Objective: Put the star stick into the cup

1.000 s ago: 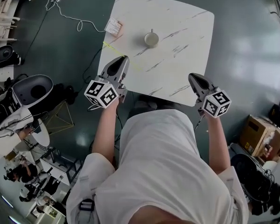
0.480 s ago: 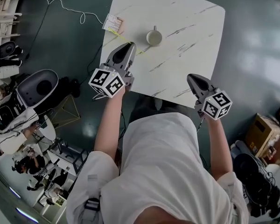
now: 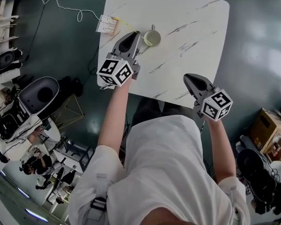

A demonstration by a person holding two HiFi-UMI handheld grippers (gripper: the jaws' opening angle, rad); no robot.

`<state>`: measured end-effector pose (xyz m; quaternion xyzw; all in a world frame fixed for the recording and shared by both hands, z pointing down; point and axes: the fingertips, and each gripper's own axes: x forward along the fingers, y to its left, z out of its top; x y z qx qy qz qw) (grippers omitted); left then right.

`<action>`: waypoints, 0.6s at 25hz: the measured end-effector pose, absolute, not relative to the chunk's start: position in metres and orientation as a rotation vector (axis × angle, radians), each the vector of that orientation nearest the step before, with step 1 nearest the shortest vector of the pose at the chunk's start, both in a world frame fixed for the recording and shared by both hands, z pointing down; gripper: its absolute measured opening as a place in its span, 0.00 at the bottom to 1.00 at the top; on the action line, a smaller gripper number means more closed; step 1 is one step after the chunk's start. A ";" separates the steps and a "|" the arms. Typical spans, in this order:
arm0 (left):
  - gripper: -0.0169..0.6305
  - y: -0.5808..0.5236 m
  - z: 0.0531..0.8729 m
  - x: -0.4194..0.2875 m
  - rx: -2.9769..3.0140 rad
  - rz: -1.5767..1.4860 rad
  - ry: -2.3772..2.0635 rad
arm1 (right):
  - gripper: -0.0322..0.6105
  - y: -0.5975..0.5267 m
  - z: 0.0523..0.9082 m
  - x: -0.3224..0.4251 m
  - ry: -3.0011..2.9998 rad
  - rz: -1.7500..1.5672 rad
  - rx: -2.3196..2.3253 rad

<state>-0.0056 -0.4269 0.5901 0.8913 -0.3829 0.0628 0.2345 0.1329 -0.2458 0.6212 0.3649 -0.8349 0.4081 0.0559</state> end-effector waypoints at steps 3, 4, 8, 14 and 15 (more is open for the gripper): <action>0.06 -0.434 0.609 0.001 2.445 0.222 -1.079 | 0.09 -0.242 0.630 0.135 -2.511 1.260 1.087; 0.06 -0.436 0.616 0.004 2.444 0.242 -1.088 | 0.09 -0.241 0.633 0.136 -2.500 1.267 1.083; 0.06 -0.442 0.650 0.010 2.388 0.288 -1.114 | 0.09 -0.240 0.643 0.144 -2.461 1.304 1.086; 0.07 -0.441 0.685 0.013 2.332 0.347 -1.160 | 0.09 -0.244 0.656 0.152 -2.442 1.328 1.091; 0.07 -0.441 0.689 0.013 2.326 0.355 -1.164 | 0.09 -0.245 0.658 0.152 -2.440 1.330 1.090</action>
